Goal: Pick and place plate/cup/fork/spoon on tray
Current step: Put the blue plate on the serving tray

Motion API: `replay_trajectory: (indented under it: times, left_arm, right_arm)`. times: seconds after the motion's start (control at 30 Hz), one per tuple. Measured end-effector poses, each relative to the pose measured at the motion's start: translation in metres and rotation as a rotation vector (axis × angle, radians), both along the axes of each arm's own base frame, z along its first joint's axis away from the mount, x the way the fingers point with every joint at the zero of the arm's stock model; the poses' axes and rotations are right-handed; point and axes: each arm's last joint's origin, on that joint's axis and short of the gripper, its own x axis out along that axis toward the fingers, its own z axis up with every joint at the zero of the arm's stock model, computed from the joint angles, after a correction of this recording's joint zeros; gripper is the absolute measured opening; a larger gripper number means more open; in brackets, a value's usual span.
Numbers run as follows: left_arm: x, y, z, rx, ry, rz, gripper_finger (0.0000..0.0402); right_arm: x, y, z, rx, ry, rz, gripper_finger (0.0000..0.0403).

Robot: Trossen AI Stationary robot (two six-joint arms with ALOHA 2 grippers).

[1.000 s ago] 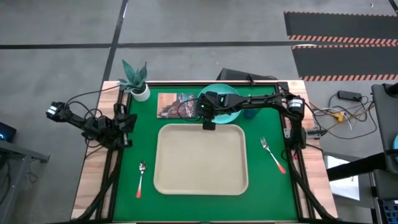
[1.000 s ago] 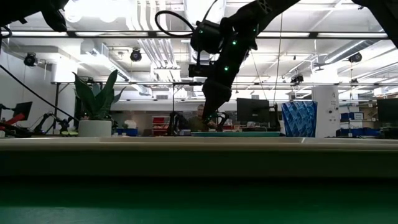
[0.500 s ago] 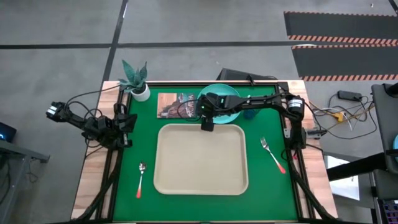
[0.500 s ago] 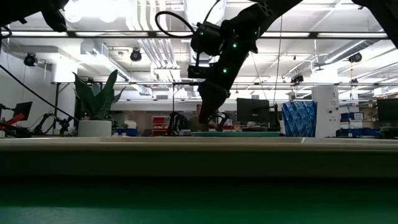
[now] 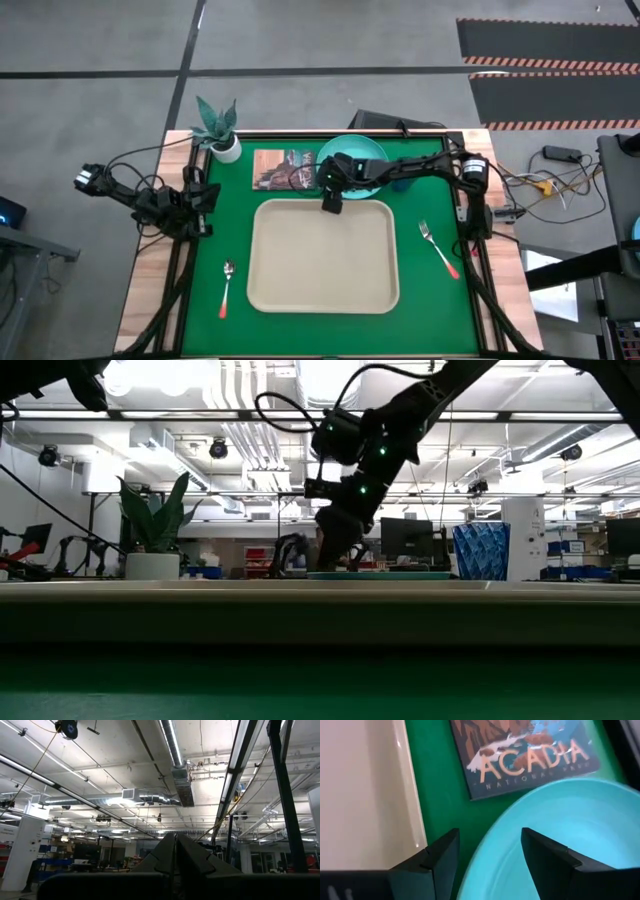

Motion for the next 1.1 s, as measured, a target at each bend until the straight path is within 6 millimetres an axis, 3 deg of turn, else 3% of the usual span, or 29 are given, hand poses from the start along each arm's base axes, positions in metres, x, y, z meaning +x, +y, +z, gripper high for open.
replay_trajectory:
  times: [0.67,1.1]
  left_arm:
    - [0.000,0.000,0.000,0.000,0.000,0.000,0.0004]
    - [0.000,0.000,0.000,0.000,0.000,0.000,0.0004]
  right_arm:
    - [-0.009,-0.001,-0.021,0.000,-0.058,-0.042,0.0163]
    - [-0.009,-0.001,-0.021,0.024,-0.072,-0.078,0.0042]
